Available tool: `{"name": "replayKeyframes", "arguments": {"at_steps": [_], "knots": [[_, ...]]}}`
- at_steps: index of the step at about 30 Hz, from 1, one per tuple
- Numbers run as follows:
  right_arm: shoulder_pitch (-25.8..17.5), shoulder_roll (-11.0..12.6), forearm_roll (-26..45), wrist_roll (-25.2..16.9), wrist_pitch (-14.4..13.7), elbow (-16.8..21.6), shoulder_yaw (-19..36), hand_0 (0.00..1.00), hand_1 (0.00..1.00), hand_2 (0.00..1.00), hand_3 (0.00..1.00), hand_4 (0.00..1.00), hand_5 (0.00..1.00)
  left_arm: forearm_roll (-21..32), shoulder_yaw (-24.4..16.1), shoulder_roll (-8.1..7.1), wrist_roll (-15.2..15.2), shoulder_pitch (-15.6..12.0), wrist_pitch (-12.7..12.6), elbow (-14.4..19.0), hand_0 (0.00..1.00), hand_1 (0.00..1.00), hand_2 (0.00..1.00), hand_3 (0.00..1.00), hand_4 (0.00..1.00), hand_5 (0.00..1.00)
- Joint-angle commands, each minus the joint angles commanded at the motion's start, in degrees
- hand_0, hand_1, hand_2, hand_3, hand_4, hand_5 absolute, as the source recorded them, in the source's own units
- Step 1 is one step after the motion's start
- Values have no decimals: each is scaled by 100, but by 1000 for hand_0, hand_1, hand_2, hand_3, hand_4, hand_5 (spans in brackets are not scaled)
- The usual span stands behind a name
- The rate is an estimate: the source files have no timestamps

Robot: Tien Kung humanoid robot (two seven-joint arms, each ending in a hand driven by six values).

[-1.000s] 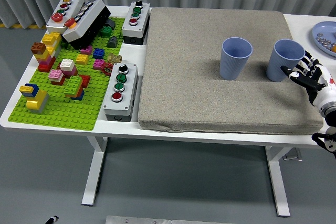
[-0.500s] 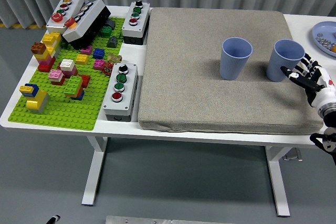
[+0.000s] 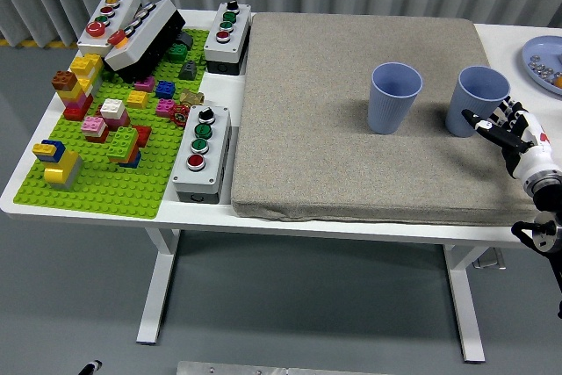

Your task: Pick cup pour cup place

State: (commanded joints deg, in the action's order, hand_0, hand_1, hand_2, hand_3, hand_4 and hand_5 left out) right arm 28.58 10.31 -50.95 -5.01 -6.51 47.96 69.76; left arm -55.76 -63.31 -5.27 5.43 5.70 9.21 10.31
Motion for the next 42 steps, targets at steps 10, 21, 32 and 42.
{"name": "replayKeyframes", "arguments": {"at_steps": [10,21,32,42], "knots": [[122,-38,30,1,4,-119,-43,998,896,965,935,879,412,0,38,-1,1,20,6,0,831,816,880,815,638,998],[221,-55,15,38,-8,-207,-66,998,895,961,933,879,412,-20,42,7,4,65,9,0,831,816,880,815,639,998],[299,-74,57,36,4,-277,-108,998,895,963,930,879,418,-29,66,-1,10,98,17,0,832,816,880,814,638,998],[397,-129,104,10,20,-412,-138,998,895,961,928,878,421,-33,96,-3,18,135,18,0,831,816,881,814,638,998]]}}
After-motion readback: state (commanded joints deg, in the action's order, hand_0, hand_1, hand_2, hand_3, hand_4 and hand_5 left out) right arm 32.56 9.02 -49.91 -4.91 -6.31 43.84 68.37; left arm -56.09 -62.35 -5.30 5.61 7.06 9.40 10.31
